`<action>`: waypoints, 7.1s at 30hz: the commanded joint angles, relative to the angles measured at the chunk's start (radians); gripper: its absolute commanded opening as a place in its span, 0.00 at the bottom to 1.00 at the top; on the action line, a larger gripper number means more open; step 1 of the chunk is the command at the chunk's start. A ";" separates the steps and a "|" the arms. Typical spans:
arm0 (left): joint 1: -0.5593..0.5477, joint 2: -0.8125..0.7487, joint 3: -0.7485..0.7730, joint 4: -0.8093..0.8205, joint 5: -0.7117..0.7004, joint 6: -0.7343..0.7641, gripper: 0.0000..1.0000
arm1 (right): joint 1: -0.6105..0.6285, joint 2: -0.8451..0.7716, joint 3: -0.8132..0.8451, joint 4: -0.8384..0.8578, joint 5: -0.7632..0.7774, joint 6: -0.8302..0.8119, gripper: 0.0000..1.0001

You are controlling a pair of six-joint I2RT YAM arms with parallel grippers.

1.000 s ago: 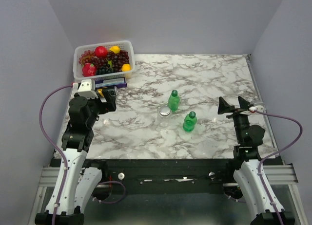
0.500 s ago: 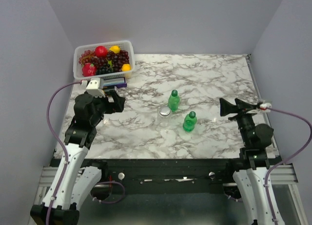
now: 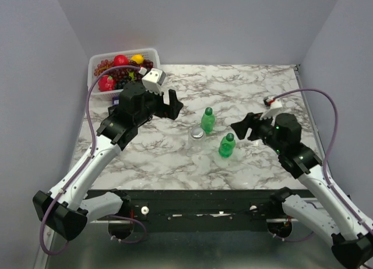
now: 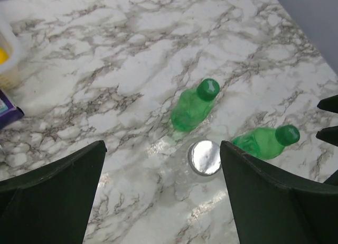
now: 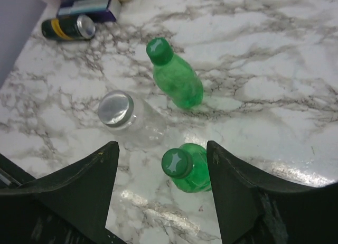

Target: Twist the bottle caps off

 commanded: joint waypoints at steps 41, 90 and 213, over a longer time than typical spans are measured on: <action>-0.106 -0.046 -0.140 0.023 0.061 0.049 0.99 | 0.291 0.281 0.051 -0.111 0.457 0.028 0.53; -0.338 0.008 -0.212 0.204 0.822 0.117 0.99 | 0.289 -0.206 0.065 -0.016 -0.370 0.122 0.01; -0.340 0.016 -0.318 0.626 1.174 -0.133 0.12 | 0.246 -0.198 -0.257 0.599 -0.583 -0.012 0.01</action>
